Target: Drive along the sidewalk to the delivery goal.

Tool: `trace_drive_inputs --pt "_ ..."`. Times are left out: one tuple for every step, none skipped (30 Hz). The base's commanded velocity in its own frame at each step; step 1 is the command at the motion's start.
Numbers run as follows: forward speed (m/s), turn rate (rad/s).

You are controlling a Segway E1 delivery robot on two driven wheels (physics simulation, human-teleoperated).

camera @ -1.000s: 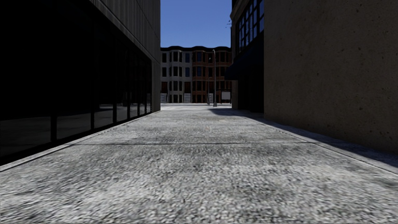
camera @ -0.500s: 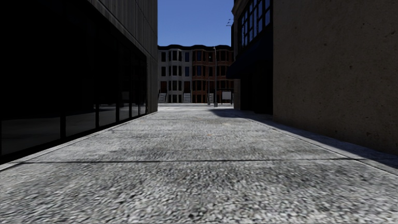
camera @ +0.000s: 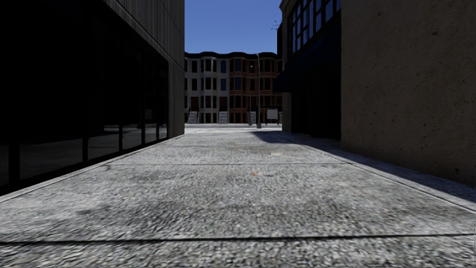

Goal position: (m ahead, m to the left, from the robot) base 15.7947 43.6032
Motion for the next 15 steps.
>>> trace_drive_inputs --pt "2.0 0.0" --pt "2.0 0.0" --pt "2.0 0.0" --pt "2.0 0.0" --pt "2.0 0.0" --pt "2.0 0.0" --pt "2.0 0.0" --pt "2.0 0.0" --pt "2.0 0.0" --pt "2.0 0.0" --pt "2.0 0.0" --pt "2.0 0.0" --pt "2.0 0.0" --pt "2.0 0.0" --pt "2.0 0.0"
